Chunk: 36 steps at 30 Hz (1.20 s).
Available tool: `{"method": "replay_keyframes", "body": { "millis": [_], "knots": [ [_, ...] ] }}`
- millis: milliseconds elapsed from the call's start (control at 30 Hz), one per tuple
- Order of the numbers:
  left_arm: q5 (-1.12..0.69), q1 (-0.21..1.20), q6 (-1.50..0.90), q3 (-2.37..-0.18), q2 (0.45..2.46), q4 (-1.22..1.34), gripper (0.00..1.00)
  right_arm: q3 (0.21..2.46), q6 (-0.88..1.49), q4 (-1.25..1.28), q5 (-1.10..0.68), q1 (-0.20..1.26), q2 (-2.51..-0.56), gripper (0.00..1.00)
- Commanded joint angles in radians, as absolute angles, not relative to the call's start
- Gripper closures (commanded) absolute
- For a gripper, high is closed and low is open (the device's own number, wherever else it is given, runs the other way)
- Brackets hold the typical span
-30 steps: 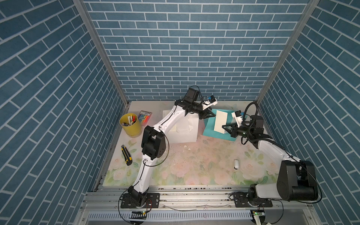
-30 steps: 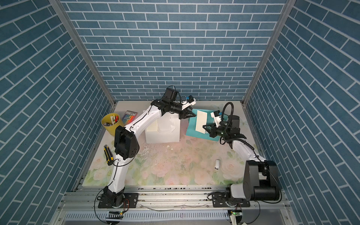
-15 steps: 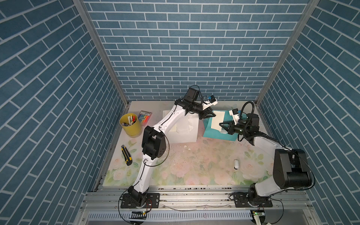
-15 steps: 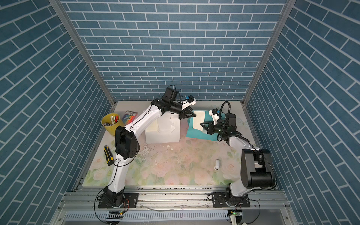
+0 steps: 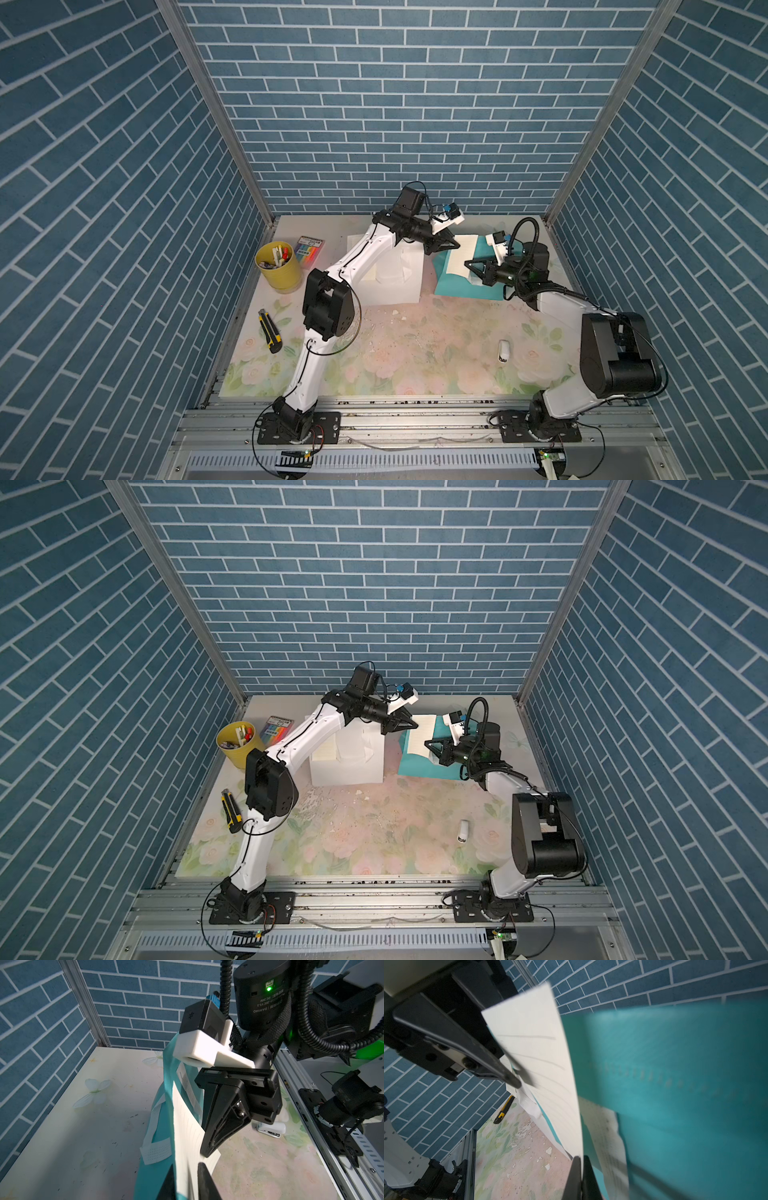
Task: Staple the receipts to the bags
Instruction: Hold the receipt from the takeout bag.
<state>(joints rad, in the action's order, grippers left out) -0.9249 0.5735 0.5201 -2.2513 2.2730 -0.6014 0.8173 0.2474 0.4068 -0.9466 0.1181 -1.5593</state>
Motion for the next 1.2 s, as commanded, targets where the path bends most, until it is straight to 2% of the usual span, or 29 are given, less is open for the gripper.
{"method": "replay_keyframes", "body": {
  "millis": [0,100,333,500,800,967,1167],
  "knots": [
    [-0.933,0.574,0.511,-2.276,2.299,-0.616,0.79,0.798,0.259,0.448,-0.951,0.124,-1.563,1.00],
    [-0.936,0.574,0.509,-2.276,2.298,-0.618,0.79,0.796,0.264,0.455,-0.955,0.123,-1.568,1.00],
    [-0.936,0.575,0.515,-2.276,2.295,-0.630,0.88,0.805,0.281,0.475,-0.970,0.123,-1.582,1.00],
    [-0.924,0.574,0.505,-2.279,2.296,-0.618,0.78,0.796,0.281,0.476,-0.974,0.123,-1.589,1.00],
    [-0.928,0.574,0.502,-2.276,2.301,-0.615,0.81,0.796,0.306,0.497,-0.981,0.123,-1.602,1.00],
    [-0.925,0.574,0.502,-2.276,2.301,-0.614,0.76,0.795,0.307,0.491,-0.984,0.123,-1.607,1.00],
    [-0.934,0.574,0.501,-2.274,2.304,-0.614,0.85,0.801,0.310,0.489,-0.983,0.123,-1.608,1.00]
  ]
}}
